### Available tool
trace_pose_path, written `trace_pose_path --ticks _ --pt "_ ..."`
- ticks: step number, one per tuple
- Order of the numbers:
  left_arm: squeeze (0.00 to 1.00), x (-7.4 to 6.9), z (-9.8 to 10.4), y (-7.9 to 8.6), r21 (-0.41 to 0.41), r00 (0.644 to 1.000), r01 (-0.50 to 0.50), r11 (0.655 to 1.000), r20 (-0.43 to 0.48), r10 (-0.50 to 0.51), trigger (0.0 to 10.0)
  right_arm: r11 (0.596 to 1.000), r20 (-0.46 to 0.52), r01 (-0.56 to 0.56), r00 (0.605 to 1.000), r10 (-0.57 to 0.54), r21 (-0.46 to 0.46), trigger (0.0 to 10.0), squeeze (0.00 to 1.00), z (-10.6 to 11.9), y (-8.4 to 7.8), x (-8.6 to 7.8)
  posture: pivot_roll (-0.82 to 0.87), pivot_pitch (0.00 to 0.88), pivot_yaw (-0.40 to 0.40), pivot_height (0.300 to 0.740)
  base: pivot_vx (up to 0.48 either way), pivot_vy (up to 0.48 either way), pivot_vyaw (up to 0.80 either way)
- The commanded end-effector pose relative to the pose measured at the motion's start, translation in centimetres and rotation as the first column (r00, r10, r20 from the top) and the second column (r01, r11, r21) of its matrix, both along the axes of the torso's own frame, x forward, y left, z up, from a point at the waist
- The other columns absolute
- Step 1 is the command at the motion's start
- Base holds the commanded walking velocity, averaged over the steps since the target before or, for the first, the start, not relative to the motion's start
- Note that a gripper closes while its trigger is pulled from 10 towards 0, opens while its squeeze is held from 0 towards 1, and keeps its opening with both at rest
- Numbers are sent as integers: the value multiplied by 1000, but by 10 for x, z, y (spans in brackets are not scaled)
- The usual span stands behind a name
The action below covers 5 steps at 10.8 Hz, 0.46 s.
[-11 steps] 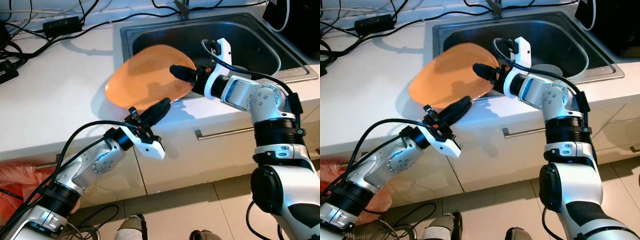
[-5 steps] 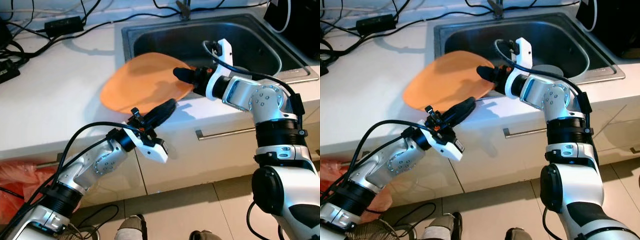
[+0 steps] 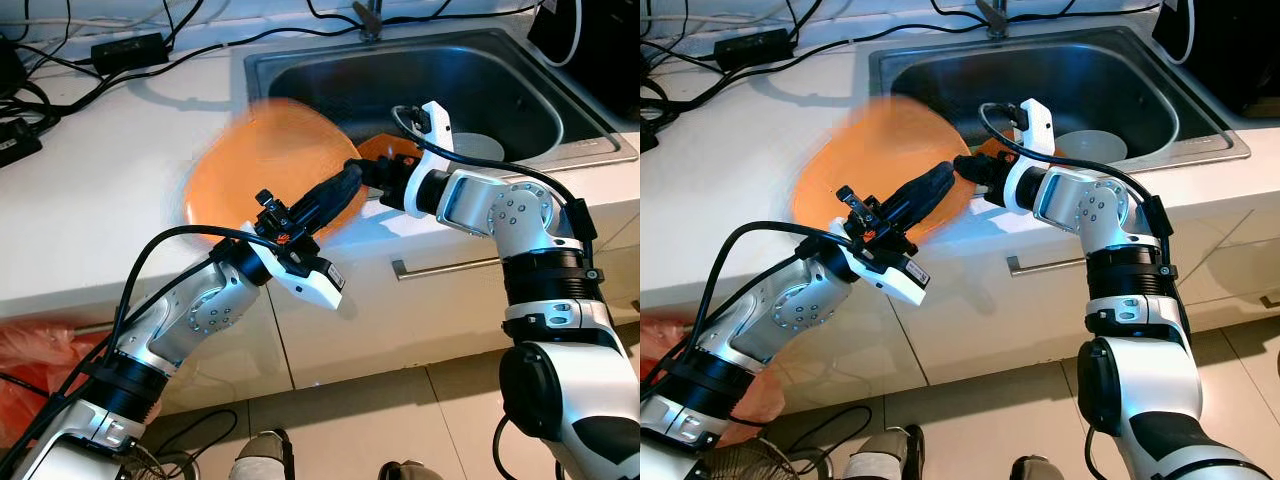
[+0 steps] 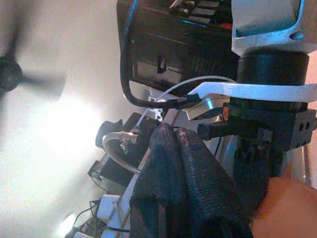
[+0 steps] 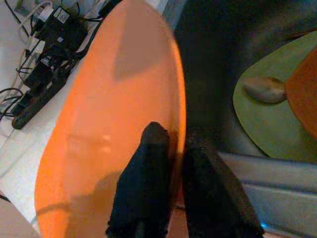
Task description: Kitchen organization
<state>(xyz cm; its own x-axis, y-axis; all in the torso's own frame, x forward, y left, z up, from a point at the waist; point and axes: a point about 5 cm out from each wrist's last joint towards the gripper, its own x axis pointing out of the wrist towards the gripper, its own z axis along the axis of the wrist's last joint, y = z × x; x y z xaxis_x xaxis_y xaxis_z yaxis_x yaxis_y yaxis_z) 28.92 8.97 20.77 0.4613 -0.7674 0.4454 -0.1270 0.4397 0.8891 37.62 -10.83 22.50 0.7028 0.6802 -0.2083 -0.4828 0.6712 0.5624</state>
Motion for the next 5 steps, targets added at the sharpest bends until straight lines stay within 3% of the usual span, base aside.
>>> trace_pose_path --ticks 1,2,3,4,5 --pt "0 -2 0 1 -11 1000 7 1000 -7 -7 4235 1000 15 -4 1000 4 -4 0 0 5 0 0 176 137 39 740 0 0 0" --pt "0 -2 0 1 -22 1000 6 1000 -17 -6 6039 1000 15 0 1000 0 -6 0 0 4 -1 0 177 137 41 740 0 0 0" --pt "0 -1 0 1 -35 1000 5 999 -26 -6 10000 1000 16 3 1000 -3 -10 0 0 3 -2 0 177 137 41 740 0 0 0" --pt "671 0 0 2 -55 999 5 998 -51 -7 10000 1000 14 18 1000 -18 -13 0 0 2 -4 1 177 137 43 740 0 0 0" --pt "976 -1 1 2 -65 999 8 998 -54 -11 10000 1000 13 20 1000 -20 -11 0 0 2 -4 1 177 137 42 740 0 0 0"
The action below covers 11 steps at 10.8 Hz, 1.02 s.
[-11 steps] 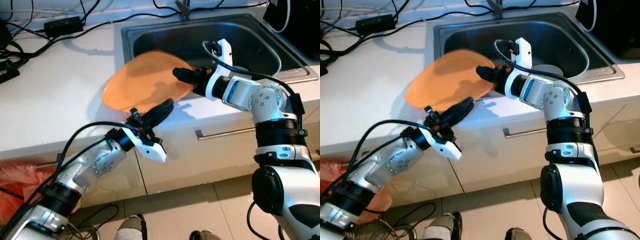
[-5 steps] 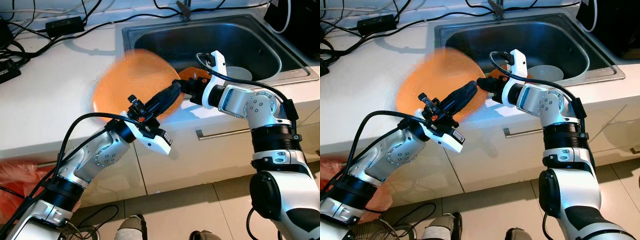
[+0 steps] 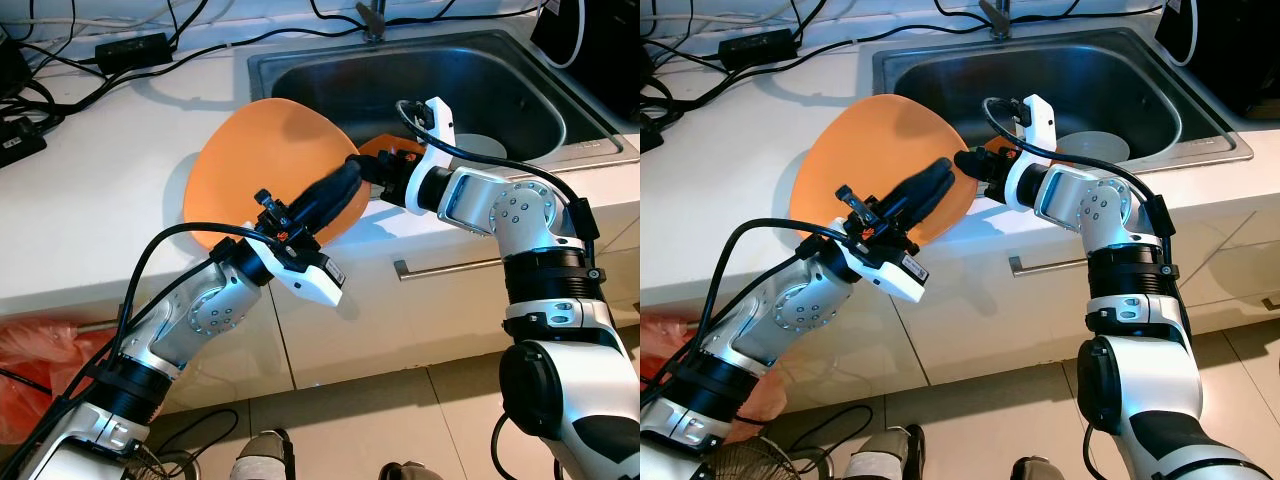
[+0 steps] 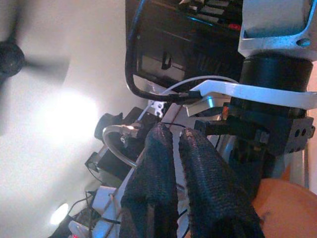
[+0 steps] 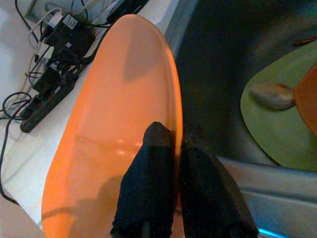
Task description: Kitchen organization
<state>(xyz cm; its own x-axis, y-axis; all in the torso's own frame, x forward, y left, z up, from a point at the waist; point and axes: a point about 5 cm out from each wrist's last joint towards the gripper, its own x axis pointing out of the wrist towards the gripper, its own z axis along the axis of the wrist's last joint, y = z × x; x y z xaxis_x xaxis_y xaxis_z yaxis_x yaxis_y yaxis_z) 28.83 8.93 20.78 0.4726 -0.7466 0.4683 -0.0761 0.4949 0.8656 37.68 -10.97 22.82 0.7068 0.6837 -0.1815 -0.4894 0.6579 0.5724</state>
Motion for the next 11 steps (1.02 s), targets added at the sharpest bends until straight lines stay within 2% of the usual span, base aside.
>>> trace_pose_path --ticks 1,2,4,5,6,7,9,10,11 --pt "1000 1 1 4 -21 1000 -1 1000 -23 1 10000 999 -2 21 1000 -21 -35 0 0 -2 -2 1 177 138 42 740 0 0 0" --pt "1000 3 3 6 -47 999 -10 999 -42 8 10000 999 -3 25 1000 -25 -38 0 0 -4 -2 1 177 138 42 740 0 0 0" --pt "1000 8 9 8 -174 985 -23 984 -174 -8 10000 999 -3 32 999 -32 -38 0 0 -4 -4 2 178 139 43 740 0 0 0" --pt "1000 11 12 11 -268 975 -65 961 -222 4 10000 998 -6 60 998 -61 -34 0 0 -7 -6 4 180 140 43 740 0 0 0" --pt "1000 12 16 14 -303 972 -83 949 -235 11 10000 997 -7 78 997 -78 -27 0 0 -8 -7 5 182 140 42 740 0 0 0" --pt "1000 14 29 19 -356 967 -115 927 -255 22 10000 992 -9 125 992 -125 6 0 0 -9 -10 7 187 141 43 740 0 0 0" --pt "1000 16 32 27 -413 950 -162 896 -310 29 10000 974 -7 211 977 -211 77 0 0 -8 -15 12 193 141 50 740 0 0 0" --pt "1000 14 32 28 -440 939 -172 882 -343 12 10000 952 -8 279 960 -280 124 0 0 -6 -22 15 193 141 51 740 0 0 0" --pt "1000 13 33 28 -440 935 -169 882 -356 2 10000 930 -12 332 942 -335 156 0 0 -6 -29 18 191 139 56 740 0 0 0"
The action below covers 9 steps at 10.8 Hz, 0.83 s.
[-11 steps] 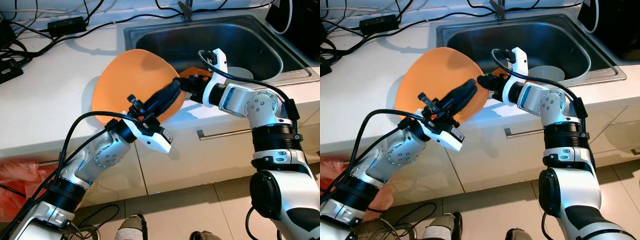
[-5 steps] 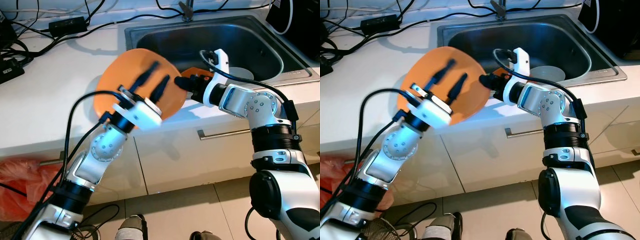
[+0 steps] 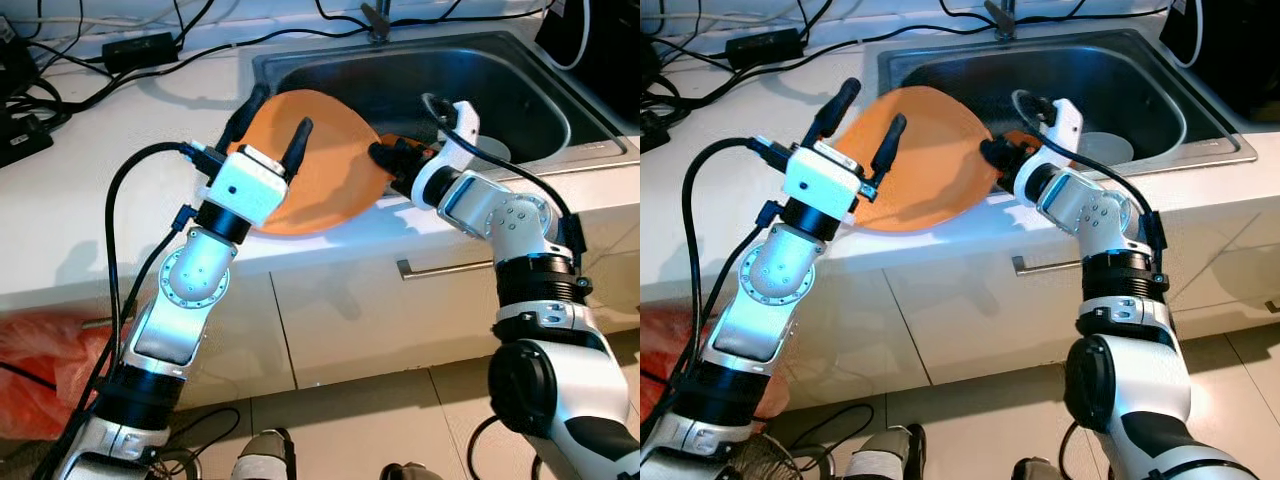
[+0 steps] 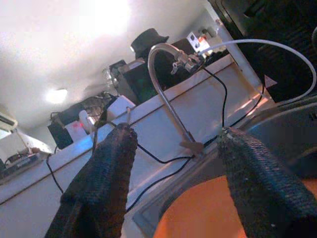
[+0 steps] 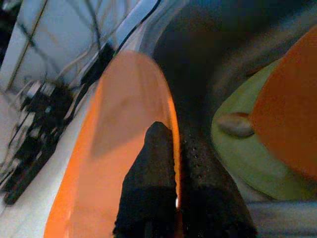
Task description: Kitchen organization
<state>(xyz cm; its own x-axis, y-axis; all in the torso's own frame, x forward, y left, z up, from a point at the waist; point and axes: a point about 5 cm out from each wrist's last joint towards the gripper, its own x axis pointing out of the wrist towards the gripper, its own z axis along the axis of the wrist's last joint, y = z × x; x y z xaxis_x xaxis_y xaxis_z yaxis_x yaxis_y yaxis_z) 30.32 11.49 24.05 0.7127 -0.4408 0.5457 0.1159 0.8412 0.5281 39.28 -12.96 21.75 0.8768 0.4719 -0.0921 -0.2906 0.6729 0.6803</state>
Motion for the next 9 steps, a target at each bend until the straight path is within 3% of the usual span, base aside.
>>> trace_pose_path --ticks 1,6,8,9 --pt "1000 -2 1 2 -6 1000 1 1000 -5 -2 10000 996 20 92 995 -93 19 0 0 4 -13 4 192 139 56 740 0 0 0" --pt "1000 0 1 7 -57 997 -11 998 -74 7 10000 943 13 296 953 -301 150 0 0 -2 -33 8 200 136 68 740 0 0 0" --pt "1000 3 -3 7 -91 989 8 996 -148 -21 10000 919 19 360 930 -368 162 0 0 0 -42 11 199 135 70 740 0 0 0" --pt "1000 4 -10 3 -115 970 55 992 -229 -80 10000 907 22 386 918 -395 167 0 0 2 -45 12 203 133 69 740 0 0 0"
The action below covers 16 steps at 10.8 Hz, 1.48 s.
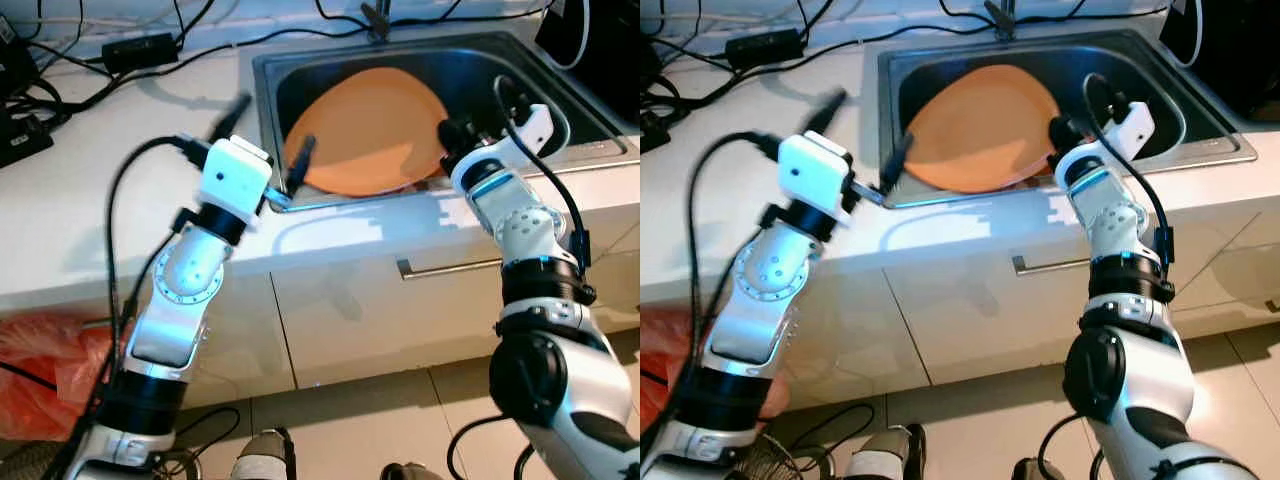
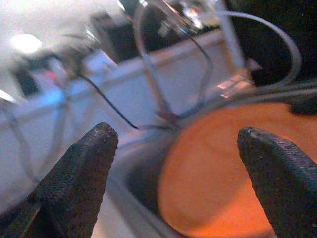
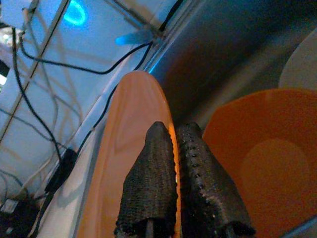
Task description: Kitchen organization
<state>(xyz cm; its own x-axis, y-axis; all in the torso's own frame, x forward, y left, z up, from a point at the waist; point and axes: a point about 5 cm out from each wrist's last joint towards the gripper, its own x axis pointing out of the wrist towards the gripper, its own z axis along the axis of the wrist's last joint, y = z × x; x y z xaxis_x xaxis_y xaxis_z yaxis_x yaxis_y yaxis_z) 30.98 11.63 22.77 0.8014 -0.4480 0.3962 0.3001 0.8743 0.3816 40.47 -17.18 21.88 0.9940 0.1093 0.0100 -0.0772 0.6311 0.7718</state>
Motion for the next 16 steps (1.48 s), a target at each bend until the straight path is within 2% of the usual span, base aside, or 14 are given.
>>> trace_pose_path --ticks 1,3,4,6,7,9,10,12,14,16 --pt "1000 -3 -5 -6 10 996 72 997 -59 -71 10000 999 5 37 999 -37 7 0 0 2 -4 1 208 131 70 740 0 0 0" --pt "725 -4 -8 -10 18 990 110 994 -94 -108 10000 998 9 70 998 -70 10 0 0 1 -7 3 212 128 77 740 0 0 0" --pt "675 -4 -7 -10 21 988 116 993 -101 -113 10000 997 7 80 997 -80 15 0 0 0 -8 3 212 128 78 740 0 0 0" --pt "667 -3 -14 -8 -11 976 119 993 -182 -119 10000 993 -8 115 993 -115 22 0 0 -4 -9 4 211 127 79 740 0 0 0" --pt "561 -1 -19 -8 -36 960 120 992 -251 -125 10000 990 -13 143 990 -142 20 0 0 -5 -12 5 213 129 81 740 0 0 0" --pt "0 -2 -30 -11 -24 924 173 985 -341 -171 10000 983 -10 181 983 -181 18 0 0 -3 -16 6 218 135 85 740 0 0 0" --pt "0 -3 -33 -12 -33 907 194 980 -375 -192 10000 982 2 186 983 -186 23 0 0 -1 -16 7 221 138 85 740 0 0 0" --pt "0 -5 -33 -14 -32 893 213 976 -398 -208 10000 983 25 184 983 -184 3 0 0 4 -18 9 233 148 91 740 0 0 0" --pt "0 -5 -30 -14 -30 881 230 973 -418 -221 10000 981 37 173 985 -171 -82 0 0 4 -26 9 247 158 99 740 0 0 0" --pt "0 -8 -31 -13 -27 866 240 970 -446 -227 10000 967 39 194 981 -191 -164 0 0 6 -43 8 261 171 107 740 0 0 0"
